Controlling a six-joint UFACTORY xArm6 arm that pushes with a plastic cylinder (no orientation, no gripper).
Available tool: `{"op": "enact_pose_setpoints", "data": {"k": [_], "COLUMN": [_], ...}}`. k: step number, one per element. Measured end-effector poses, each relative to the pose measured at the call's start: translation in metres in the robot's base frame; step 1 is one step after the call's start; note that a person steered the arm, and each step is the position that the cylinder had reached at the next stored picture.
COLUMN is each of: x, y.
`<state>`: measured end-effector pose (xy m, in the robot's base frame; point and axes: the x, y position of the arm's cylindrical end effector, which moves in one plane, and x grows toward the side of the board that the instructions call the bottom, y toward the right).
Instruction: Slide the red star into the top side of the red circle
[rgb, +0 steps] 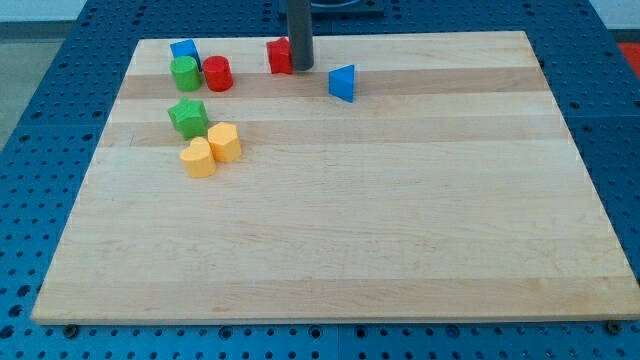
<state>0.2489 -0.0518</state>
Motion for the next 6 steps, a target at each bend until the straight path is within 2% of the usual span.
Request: {"op": "enact_pose_setpoints", "data": {"k": [1, 3, 6], "x": [-0.012, -0.039, -0.013], "y": [-0.013, 0.002, -0.056]}}
